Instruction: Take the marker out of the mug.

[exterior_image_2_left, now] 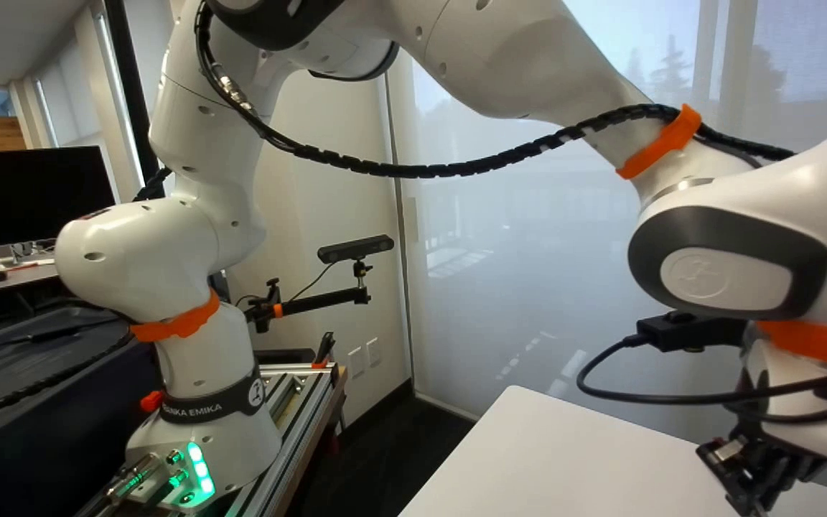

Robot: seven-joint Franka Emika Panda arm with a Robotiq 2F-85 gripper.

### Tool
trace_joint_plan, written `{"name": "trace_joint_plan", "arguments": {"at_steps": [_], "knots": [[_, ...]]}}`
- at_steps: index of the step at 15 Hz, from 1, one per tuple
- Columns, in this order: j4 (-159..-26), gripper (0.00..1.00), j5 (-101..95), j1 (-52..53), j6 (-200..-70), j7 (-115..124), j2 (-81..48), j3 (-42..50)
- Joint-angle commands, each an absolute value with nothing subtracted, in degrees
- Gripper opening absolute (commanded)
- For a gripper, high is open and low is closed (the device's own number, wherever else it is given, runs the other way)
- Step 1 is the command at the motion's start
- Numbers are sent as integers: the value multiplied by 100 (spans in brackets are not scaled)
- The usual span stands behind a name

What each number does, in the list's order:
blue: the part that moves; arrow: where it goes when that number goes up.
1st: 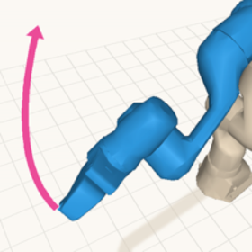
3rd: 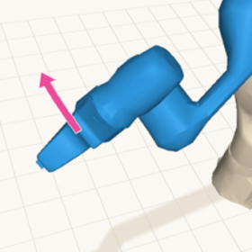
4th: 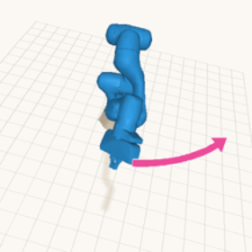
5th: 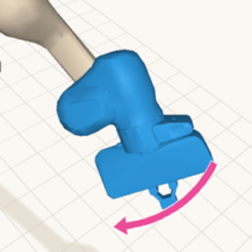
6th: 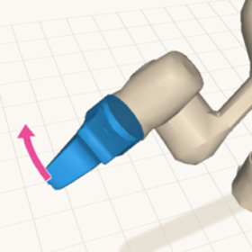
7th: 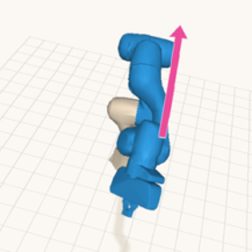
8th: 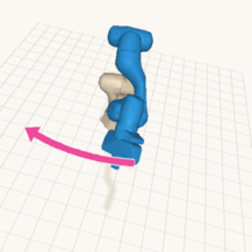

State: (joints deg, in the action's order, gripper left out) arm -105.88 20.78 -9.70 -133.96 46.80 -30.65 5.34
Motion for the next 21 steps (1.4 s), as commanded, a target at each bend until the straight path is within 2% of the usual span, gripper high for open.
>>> {"name": "trace_joint_plan", "arguments": {"at_steps": [1,19,20,21], "knots": [[-11392,5,2132,-873,-13838,3572,-2829,370],[-12199,5,1860,-946,-15889,695,-3425,345],[-12230,45,1852,-932,-16016,684,-3436,352],[-12252,47,1851,-932,-16071,682,-3437,350]]}}
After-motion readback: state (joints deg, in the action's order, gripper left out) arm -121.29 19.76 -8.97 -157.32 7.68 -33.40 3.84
